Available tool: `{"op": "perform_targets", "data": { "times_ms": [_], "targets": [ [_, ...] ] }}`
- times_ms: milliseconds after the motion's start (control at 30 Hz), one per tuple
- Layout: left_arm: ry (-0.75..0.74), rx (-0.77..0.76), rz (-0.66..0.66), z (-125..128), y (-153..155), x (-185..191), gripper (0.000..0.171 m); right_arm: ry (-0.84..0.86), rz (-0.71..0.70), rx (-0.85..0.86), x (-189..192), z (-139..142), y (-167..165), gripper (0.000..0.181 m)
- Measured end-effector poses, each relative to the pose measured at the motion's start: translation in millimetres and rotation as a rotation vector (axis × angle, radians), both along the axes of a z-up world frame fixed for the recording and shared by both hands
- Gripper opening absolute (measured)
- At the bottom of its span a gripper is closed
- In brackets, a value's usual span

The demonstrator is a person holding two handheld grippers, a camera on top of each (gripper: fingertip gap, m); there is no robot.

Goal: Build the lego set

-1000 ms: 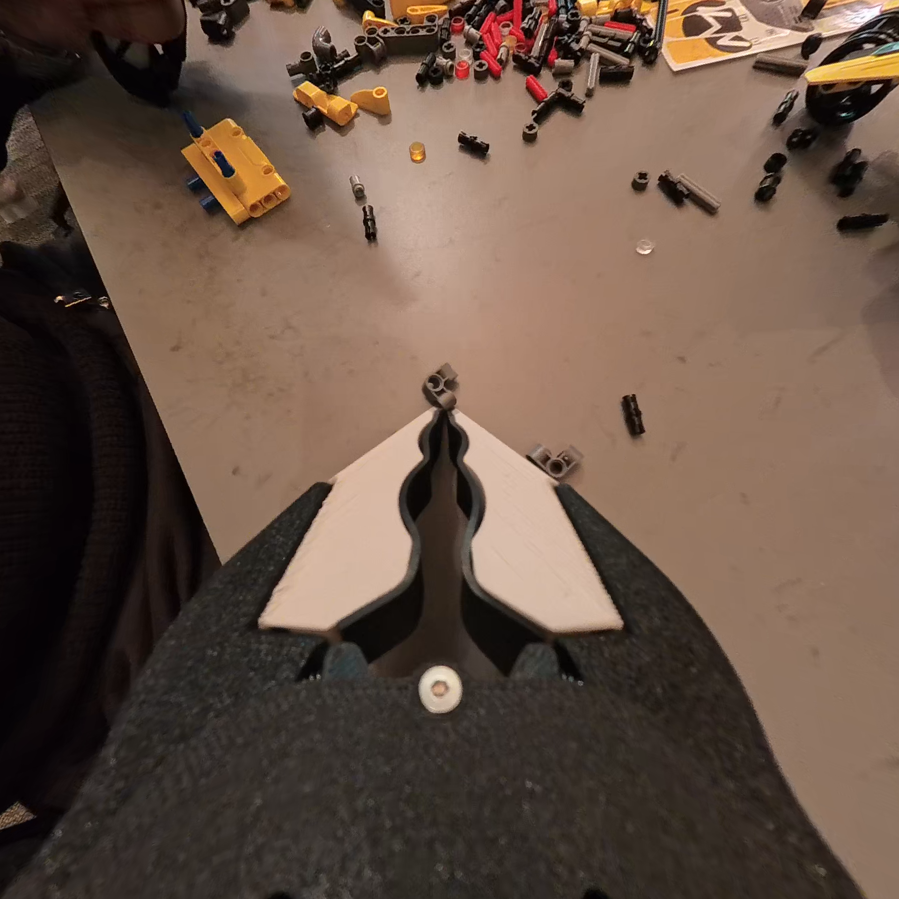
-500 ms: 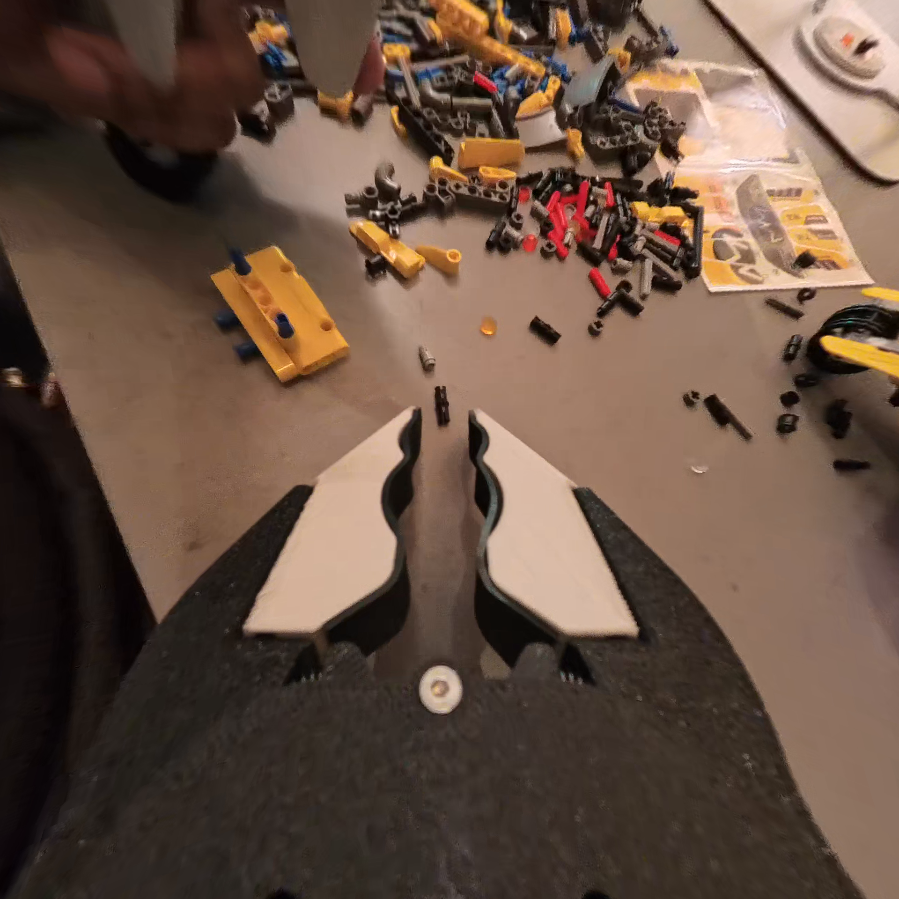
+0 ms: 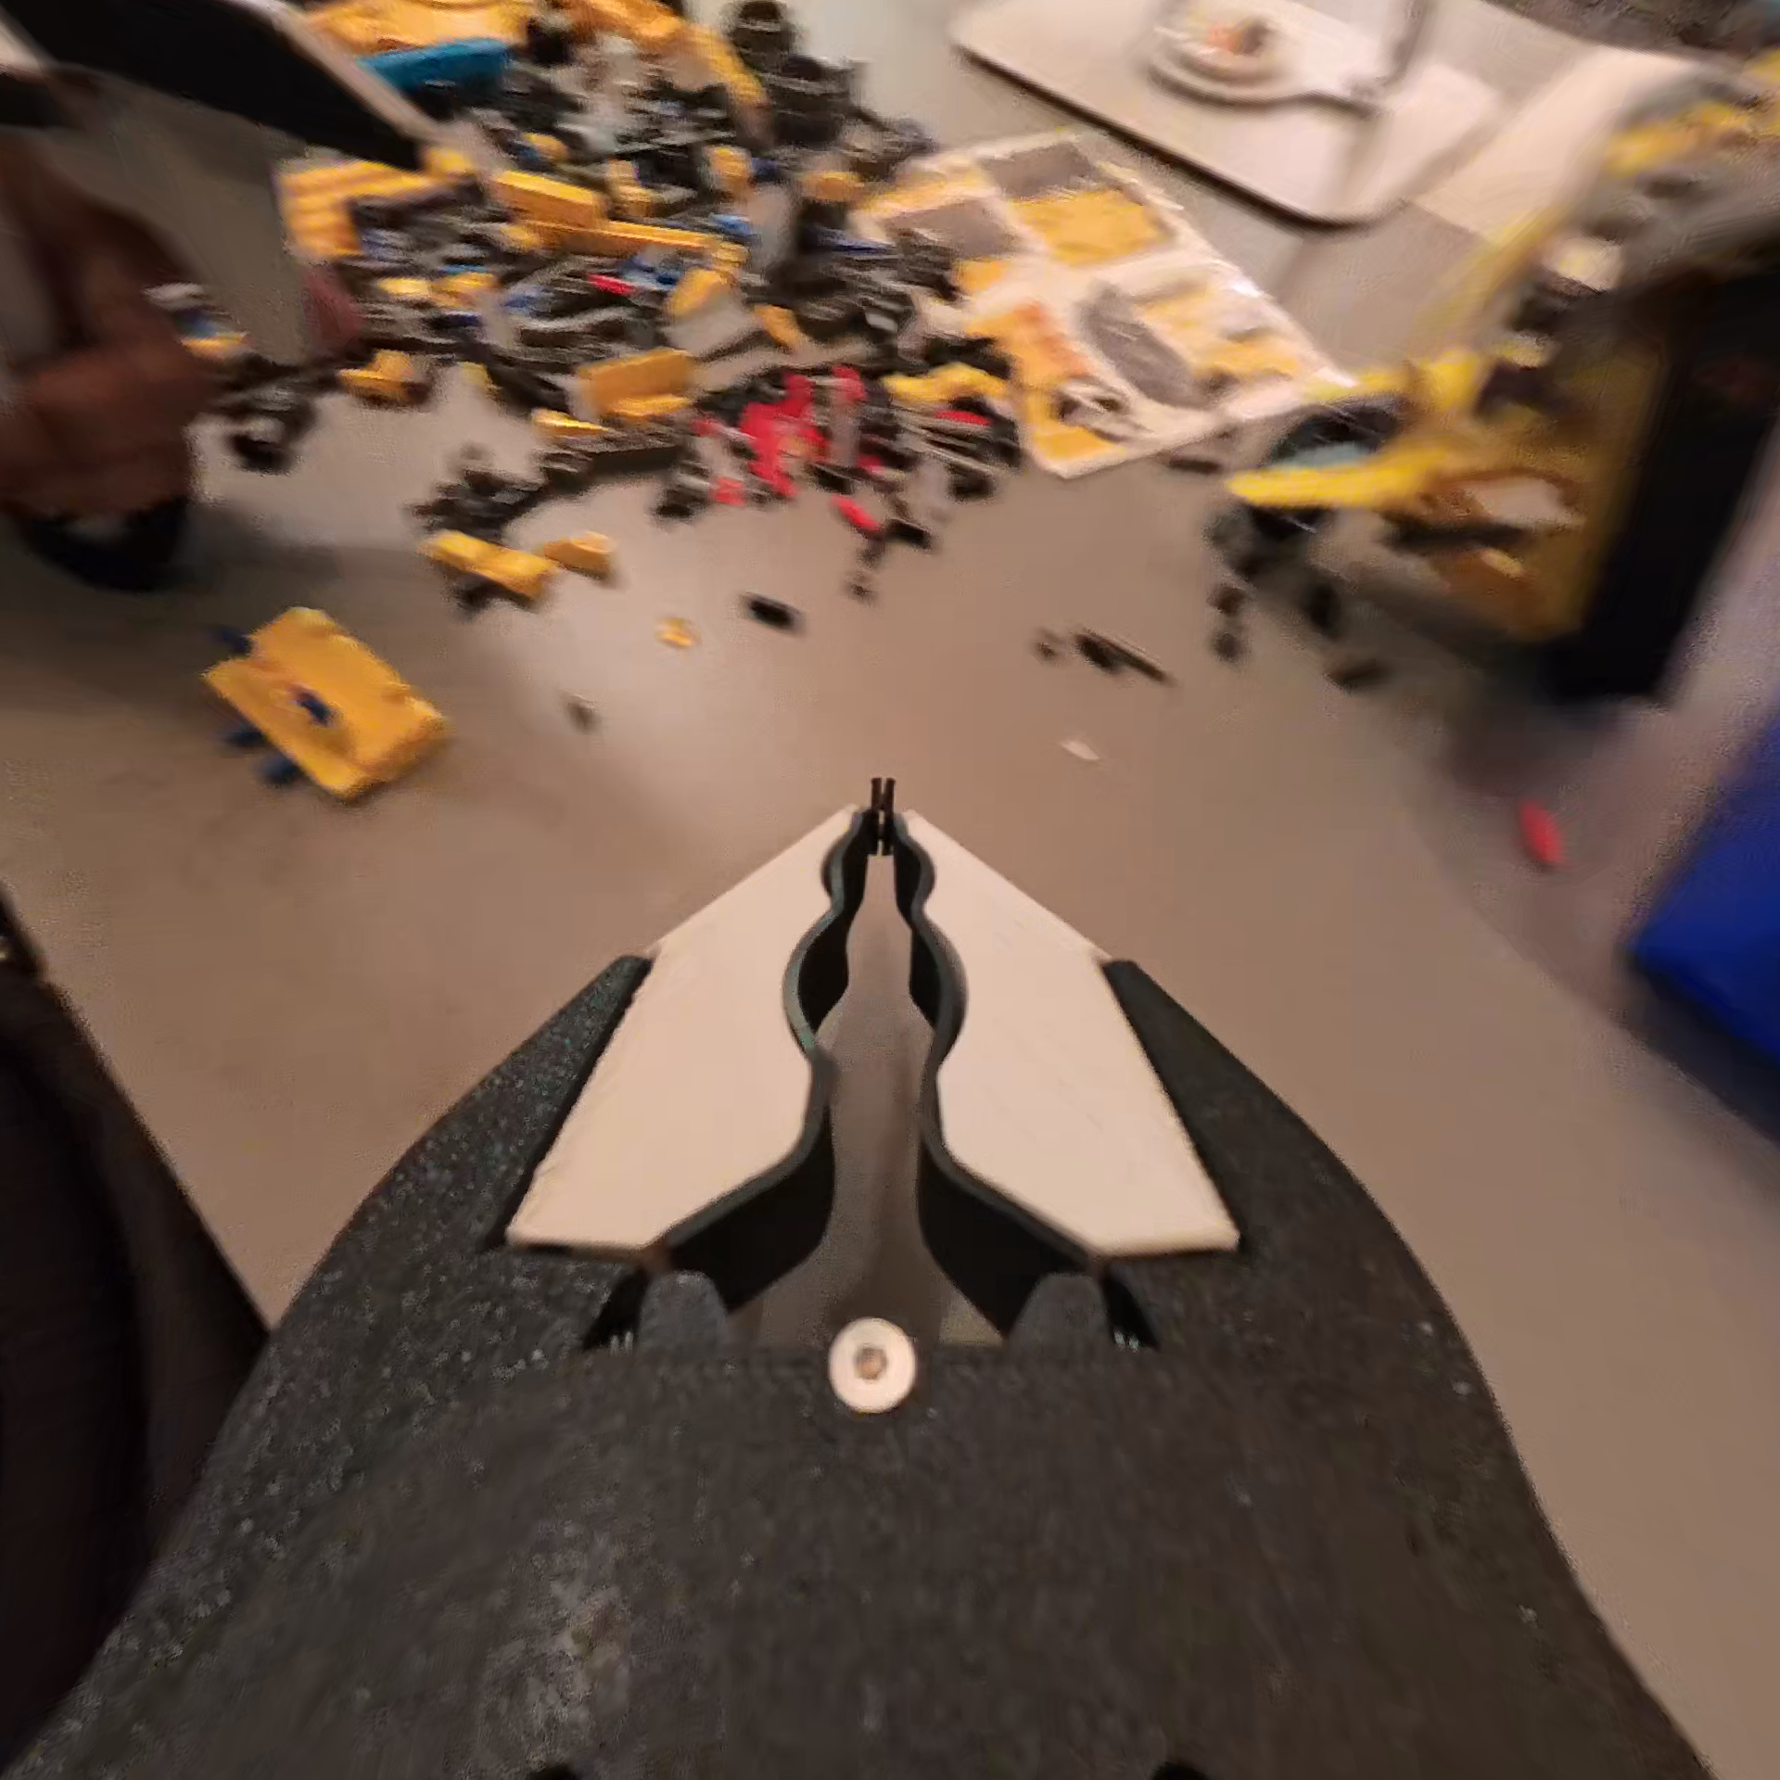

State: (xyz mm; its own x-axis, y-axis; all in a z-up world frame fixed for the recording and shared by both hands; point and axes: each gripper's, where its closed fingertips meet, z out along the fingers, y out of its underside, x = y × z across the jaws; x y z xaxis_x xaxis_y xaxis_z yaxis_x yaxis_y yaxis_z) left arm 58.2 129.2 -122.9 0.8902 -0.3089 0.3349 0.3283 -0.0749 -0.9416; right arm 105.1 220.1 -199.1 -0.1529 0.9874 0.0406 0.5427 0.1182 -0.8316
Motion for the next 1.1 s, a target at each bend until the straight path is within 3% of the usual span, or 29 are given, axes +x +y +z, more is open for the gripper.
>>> {"op": "perform_targets", "data": {
  "times_ms": [100, 167, 267, 400, 567, 633, 733, 867, 1000, 1100],
  "targets": [
    [0.000, -0.008, -0.012, -1, 0, 2, 0.047, -0.012, -0.160, -0.029, 34, -2, 62, 0.004],
    [-0.001, -0.015, -0.020, -2, 1, 3, 0.047, -0.010, -0.189, -0.099, 49, -6, 80, 0.007],
    [-0.005, -0.017, -0.017, -2, 1, 2, 0.047, -0.048, -0.169, -0.170, 51, -15, 80, 0.008],
    [-0.020, -0.017, -0.012, -2, 1, 0, 0.047, -0.164, -0.222, -0.001, 49, -35, 86, 0.007],
    [-0.017, -0.021, -0.018, -2, 0, 1, 0.047, -0.003, -0.185, -0.027, 49, -7, 82, 0.017],
    [-0.018, -0.019, -0.018, -2, 0, 1, 0.047, 0.068, -0.235, -0.058, 60, 10, 97, 0.021],
    [-0.017, -0.019, -0.019, -2, 0, 2, 0.047, 0.045, -0.345, -0.031, 93, 18, 128, 0.030],
    [-0.014, -0.023, -0.022, -3, 0, 2, 0.047, -0.051, -0.392, -0.018, 125, 3, 146, 0.033],
    [-0.026, -0.024, -0.019, -3, 1, 0, 0.047, -0.016, -0.292, -0.132, 104, -4, 126, 0.036],
    [-0.033, -0.023, -0.018, -3, 0, 0, 0.047, -0.101, -0.274, -0.110, 94, -23, 119, 0.039]
  ]
}}
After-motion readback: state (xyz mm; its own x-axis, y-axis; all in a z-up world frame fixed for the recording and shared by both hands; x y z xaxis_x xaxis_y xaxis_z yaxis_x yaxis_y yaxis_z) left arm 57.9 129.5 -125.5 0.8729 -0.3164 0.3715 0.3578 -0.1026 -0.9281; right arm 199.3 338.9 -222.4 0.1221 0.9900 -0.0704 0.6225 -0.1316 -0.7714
